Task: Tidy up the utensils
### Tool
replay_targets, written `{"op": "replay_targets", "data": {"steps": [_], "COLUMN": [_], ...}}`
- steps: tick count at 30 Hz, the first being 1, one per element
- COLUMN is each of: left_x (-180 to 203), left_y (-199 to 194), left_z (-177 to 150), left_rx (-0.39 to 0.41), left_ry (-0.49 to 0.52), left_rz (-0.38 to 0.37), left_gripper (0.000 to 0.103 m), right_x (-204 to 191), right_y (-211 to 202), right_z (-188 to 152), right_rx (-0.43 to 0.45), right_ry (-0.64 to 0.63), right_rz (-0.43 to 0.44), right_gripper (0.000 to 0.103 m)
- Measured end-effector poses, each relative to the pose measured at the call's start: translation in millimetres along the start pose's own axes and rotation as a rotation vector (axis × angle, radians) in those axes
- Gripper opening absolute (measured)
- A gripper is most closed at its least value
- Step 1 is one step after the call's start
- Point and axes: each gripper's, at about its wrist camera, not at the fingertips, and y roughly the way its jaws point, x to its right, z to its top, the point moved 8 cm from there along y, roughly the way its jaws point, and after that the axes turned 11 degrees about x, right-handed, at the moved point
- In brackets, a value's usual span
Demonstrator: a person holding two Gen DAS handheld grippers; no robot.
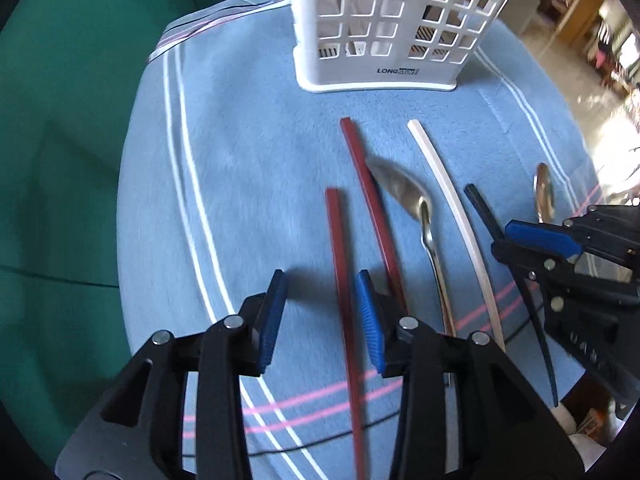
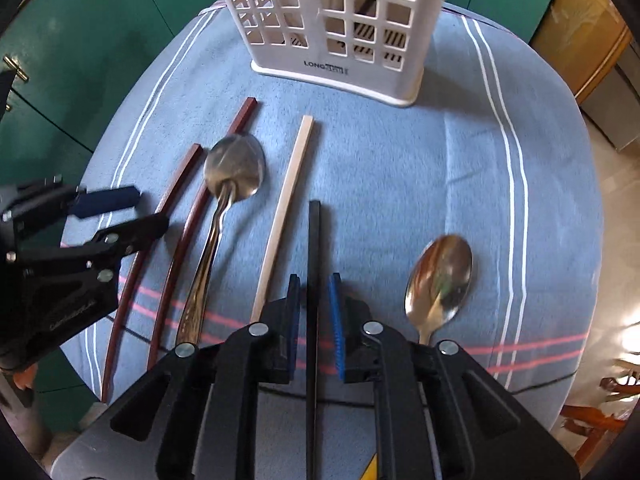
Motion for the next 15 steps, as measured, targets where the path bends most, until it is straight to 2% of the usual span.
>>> {"op": "replay_targets", "data": {"steps": [4,9,15], "left_x": [7,2,3], "left_y": [7,18,24], "left_z": [12,27,40], "left_rx": [-0.059,-0.109,-0.121], "left_ry": [0.071,0.072,0.077], "left_rz": [0.000,-0.024,-0.023], "left_gripper": [0.038,0.051,0.049], "right_x": [-4,-3,-6], "right_y": [8,17,28], "right_z": [13,23,37], "right_rx": [-0.046,-0.111,-0.143], "right_ry": [-0.045,-0.052,-0.042], "right_rz": [-0.009,0.005,0.016], "right_gripper": [0.016,0.017,0.017]}}
